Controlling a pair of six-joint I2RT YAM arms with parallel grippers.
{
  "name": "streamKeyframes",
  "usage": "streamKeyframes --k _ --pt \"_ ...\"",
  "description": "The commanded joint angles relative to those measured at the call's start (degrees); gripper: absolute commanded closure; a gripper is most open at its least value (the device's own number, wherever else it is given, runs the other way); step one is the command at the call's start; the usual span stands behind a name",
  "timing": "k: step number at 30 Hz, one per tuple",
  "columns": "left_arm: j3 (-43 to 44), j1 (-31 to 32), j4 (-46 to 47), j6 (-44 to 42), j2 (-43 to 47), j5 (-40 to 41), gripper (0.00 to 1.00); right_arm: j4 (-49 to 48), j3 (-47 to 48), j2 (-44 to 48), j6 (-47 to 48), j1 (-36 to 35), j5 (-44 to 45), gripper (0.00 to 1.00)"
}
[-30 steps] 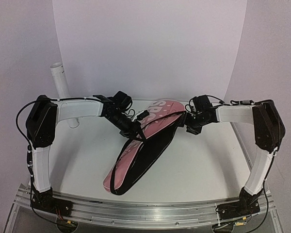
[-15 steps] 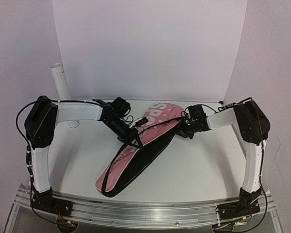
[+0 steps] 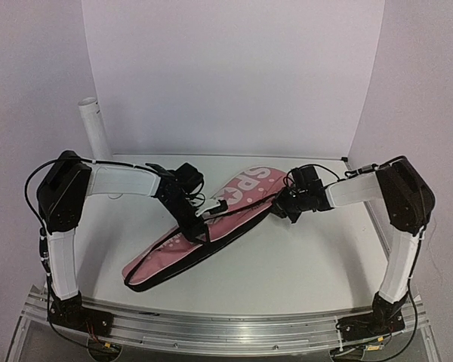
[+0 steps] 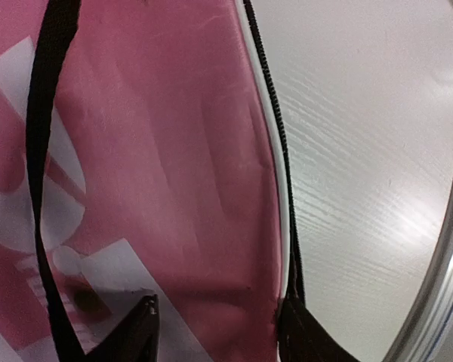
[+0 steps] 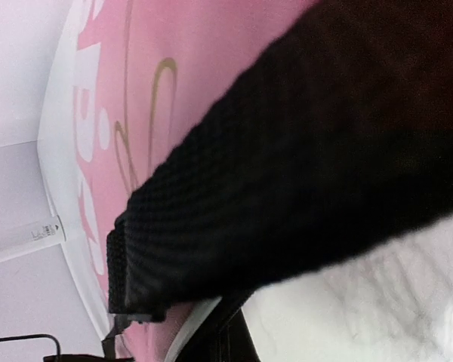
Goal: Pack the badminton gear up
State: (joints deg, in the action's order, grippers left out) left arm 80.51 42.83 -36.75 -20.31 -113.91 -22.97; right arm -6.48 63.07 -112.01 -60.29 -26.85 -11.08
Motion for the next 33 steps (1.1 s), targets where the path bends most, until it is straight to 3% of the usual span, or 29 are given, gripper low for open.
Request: streamKeyframes --k 1,6,14,17,21,24,28,31,33 --pt "2.14 3.50 4.65 -6.31 3.29 9.38 0.27 3.66 0.39 9.39 -8.11 -6.45 0.96 1.00" --pt "2.86 6.76 5.56 -8.55 7.36 7.98 0.01 12.71 3.62 16.73 -8.01 -10.52 7.05 1.00" --pt "2.73 10.52 6.50 -11.25 8.92 10.70 0.01 15.14 5.75 20.79 -11.22 -14.75 10.65 1.00" --pt "1.92 10.52 7.21 -12.52 8.38 15.67 0.14 15.27 4.54 22.23 -11.67 -15.07 11.08 1.00" --pt "0.80 10.28 8.06 -13.07 8.31 18.74 0.46 15.55 4.01 23.12 -11.54 -15.17 10.92 1.00" --pt "0.95 10.27 7.72 -12.69 7.89 18.10 0.62 15.71 3.91 23.48 -11.40 -15.16 10.80 1.00" --pt "2.72 10.27 6.60 -11.49 7.14 18.31 0.98 16.42 4.48 23.98 -8.89 -15.13 10.07 1.00" --pt "4.60 10.11 5.55 -10.37 7.13 17.57 1.00 20.50 8.60 23.57 -0.38 -14.93 7.12 0.98" --pt "5.94 9.55 4.38 -9.07 6.87 16.44 1.00 24.08 11.68 23.53 9.42 -14.42 3.63 0.84"
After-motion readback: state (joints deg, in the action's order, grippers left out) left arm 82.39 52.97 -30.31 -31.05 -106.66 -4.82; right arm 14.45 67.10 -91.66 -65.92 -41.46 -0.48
